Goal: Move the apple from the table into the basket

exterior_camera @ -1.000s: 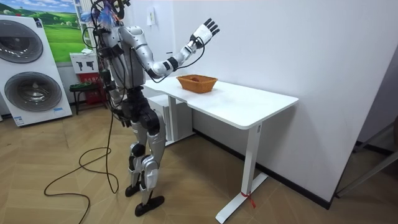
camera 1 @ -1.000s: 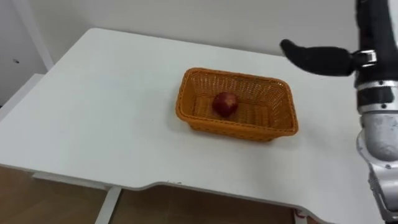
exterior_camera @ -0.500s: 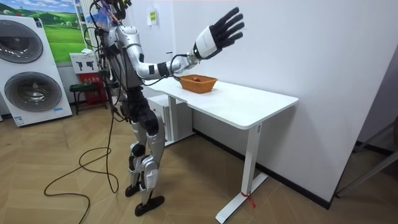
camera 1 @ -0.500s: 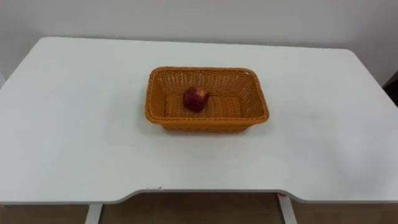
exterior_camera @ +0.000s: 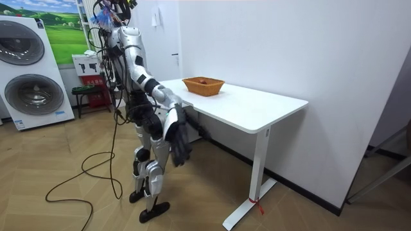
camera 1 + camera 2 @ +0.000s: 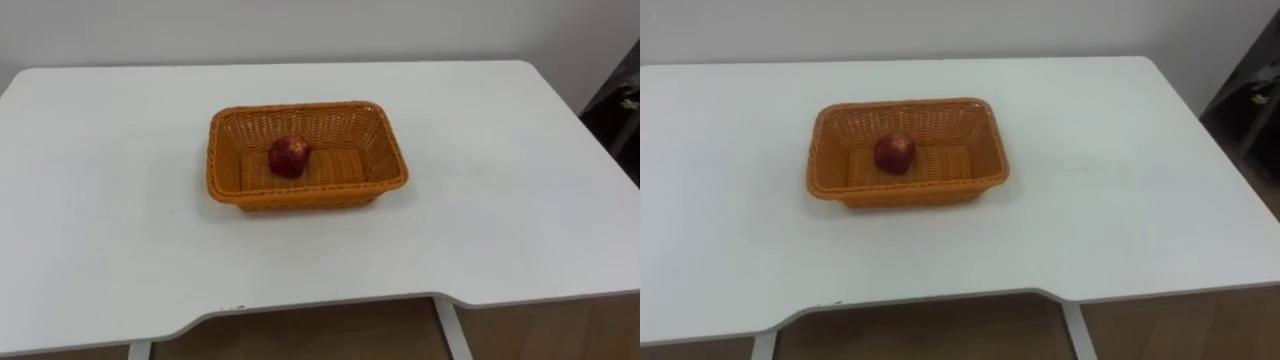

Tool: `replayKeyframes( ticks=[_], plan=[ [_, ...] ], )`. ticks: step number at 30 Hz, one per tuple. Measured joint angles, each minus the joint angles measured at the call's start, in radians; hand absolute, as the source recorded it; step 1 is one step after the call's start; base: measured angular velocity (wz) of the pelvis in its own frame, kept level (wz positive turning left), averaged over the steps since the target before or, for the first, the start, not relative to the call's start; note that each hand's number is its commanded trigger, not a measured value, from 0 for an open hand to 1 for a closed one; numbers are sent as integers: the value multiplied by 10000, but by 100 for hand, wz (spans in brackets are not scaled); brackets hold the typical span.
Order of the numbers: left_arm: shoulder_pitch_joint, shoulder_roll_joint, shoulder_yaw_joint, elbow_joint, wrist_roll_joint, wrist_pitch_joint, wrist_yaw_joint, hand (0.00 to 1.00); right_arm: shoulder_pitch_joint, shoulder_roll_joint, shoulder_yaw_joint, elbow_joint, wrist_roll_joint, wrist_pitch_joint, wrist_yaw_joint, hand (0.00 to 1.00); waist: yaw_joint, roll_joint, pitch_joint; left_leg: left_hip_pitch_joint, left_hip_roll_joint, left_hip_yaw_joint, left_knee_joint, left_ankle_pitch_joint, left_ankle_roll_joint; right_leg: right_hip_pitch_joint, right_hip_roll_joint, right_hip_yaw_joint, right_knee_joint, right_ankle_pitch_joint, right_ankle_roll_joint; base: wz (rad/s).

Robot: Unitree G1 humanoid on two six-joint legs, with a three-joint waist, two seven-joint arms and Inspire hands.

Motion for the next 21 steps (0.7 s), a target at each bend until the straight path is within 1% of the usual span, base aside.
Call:
replayKeyframes(
  ticks=[1, 3, 4, 5, 6, 7, 8, 9, 10, 12, 13, 15, 17, 19, 21],
  plan=[
    [-8, -1, -3, 6, 6, 2, -7, 0, 7, 136, 87, 265, 3, 47, 135, 0, 3, -2, 1, 0, 0, -2, -1, 0, 0, -5, 5, 21, 2, 1, -2, -4],
    [-29, -14, -23, 57, 1, 2, -23, 0, 15, 645, 513, 1086, 200, 264, 655, 0, 61, 28, 6, 11, 10, 12, -7, -1, 1, -20, 18, 80, 26, 7, -7, -7],
    [-40, -17, -49, 88, 9, 1, -23, 0, 10, 721, 658, 1311, 232, 323, 788, 0, 74, 41, 5, 15, 10, 21, -1, -1, 2, -18, 18, 77, 29, 10, -6, -6],
    [-83, -35, -97, 164, 9, -3, -24, 0, 2, 789, 1013, 1781, 314, 463, 1095, 0, 159, 92, 9, 47, 3, 18, -1, -4, 6, 9, 15, 66, 27, 17, 2, -4],
    [-101, -73, -93, 218, 7, -2, -24, 0, 9, 827, 1270, 2100, 405, 598, 1365, 0, 262, 129, 24, 127, -5, 26, -26, -10, 15, 69, 6, 69, 24, 20, 7, -3],
    [-93, -83, -91, 225, 8, 5, -25, 0, 8, 846, 1377, 2229, 456, 632, 1507, 0, 298, 146, 23, 167, -8, 31, -49, -11, 15, 99, 1, 66, 19, 20, 8, -3],
    [-93, -88, -89, 237, 9, 16, -28, 0, 6, 865, 1705, 2455, 505, 740, 1821, 0, 418, 177, 33, 216, -4, 57, -64, -12, 18, 124, 1, 79, 3, 20, 9, 0],
    [-93, -109, -93, 266, 10, 59, -33, 0, 4, 877, 2074, 2719, 483, 821, 2177, 0, 511, 193, 48, 269, -2, 64, -88, -13, 17, 123, 0, 83, -6, 21, 10, 0],
    [-90, -135, -92, 286, 4, 107, -42, 0, -19, 897, 2199, 2807, 483, 874, 2356, 0, 532, 204, 48, 291, -2, 63, -96, -14, 18, 135, -1, 85, -7, 20, 10, 0],
    [-79, -294, -93, 366, 3, 282, -81, 0, -100, 986, 2615, 2850, 419, 1218, 3093, 0, 609, 262, 56, 312, -10, 64, -122, -18, 17, 142, -6, 101, -30, 19, 11, 0],
    [-74, -323, -92, 408, 3, 306, -105, 0, -116, 1005, 2713, 2881, 370, 1267, 3270, 0, 634, 275, 55, 312, -12, 64, -125, -18, 17, 141, -8, 100, -40, 17, 12, 0],
    [-23, -405, -92, 485, 3, 407, -139, 0, -64, 1083, 3075, 2981, 291, 1448, 3886, 0, 818, 295, 55, 307, -17, 64, -157, -17, 17, 139, -18, 79, -158, 8, 14, 0],
    [6, -469, -106, 494, 3, 451, -139, 0, -77, 1100, 3531, 3068, 308, 1561, 4254, 0, 865, 304, 50, 299, -27, 64, -182, -18, 17, 141, -32, 50, -173, -9, 25, 0],
    [93, -528, -110, 551, -22, 496, -150, 0, -80, 1128, 3804, 3160, 242, 1631, 4652, 0, 913, 326, 43, 314, -41, 66, -169, -16, 21, 161, -40, 31, -166, -11, 31, 0],
    [108, -624, -221, 626, -27, 524, -149, 0, -71, 1163, 4243, 3233, -228, 1682, 5142, 0, 1004, 404, 35, 337, -45, 49, -160, -16, 21, 195, -38, 37, -162, -14, 36, 0]
  ],
)
